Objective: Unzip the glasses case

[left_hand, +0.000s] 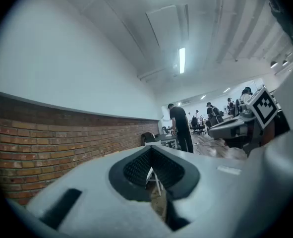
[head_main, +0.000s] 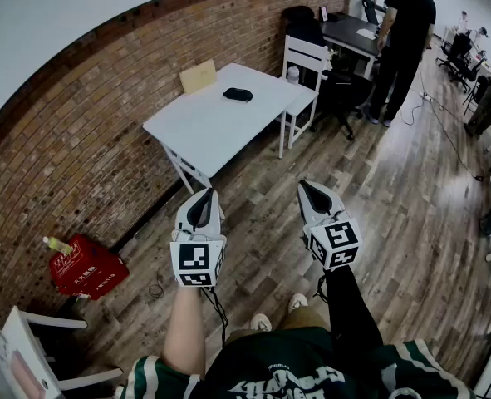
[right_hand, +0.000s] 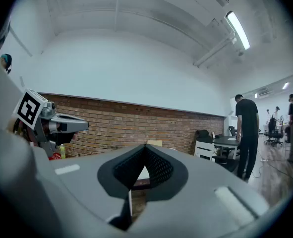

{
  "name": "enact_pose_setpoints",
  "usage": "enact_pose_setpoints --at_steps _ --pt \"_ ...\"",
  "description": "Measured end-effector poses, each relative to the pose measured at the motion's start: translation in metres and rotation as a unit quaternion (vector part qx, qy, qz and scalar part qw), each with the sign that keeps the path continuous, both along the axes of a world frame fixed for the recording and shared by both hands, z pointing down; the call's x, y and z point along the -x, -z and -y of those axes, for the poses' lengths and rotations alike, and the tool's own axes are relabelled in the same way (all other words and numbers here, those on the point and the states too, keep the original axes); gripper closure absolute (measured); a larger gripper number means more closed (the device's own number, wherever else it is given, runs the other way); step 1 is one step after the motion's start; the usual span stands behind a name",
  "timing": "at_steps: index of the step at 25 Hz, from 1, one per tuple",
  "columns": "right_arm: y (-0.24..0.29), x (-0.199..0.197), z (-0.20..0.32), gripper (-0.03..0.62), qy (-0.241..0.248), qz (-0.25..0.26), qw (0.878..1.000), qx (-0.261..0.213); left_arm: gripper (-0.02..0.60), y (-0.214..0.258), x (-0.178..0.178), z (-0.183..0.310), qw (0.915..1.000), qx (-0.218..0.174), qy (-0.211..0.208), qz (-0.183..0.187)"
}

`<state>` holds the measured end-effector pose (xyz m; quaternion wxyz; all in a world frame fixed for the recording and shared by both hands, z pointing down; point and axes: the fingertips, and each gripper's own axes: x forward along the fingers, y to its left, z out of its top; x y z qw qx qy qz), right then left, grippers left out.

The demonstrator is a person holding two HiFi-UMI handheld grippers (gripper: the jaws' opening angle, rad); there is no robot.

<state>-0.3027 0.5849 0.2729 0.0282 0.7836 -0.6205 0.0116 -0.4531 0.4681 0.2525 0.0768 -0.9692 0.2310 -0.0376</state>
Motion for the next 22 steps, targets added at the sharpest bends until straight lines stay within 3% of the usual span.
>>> enact_pose_setpoints --at_steps 6,18,22 --pt "0.007 0.007 -0.001 0.58 0.009 -0.019 1.0 0.003 0.575 0.009 -0.004 -0.01 0.9998 -0.014 -0.011 -0.013" --pt "0.009 0.01 -0.006 0.58 0.016 -0.013 1.0 -0.005 0.574 0.012 -0.008 -0.015 0.9997 -0.002 -0.011 -0.024" --pt "0.007 0.009 -0.003 0.58 0.012 -0.01 1.0 0.001 0.541 0.011 -0.009 -0.012 0.9994 0.009 -0.018 -0.028"
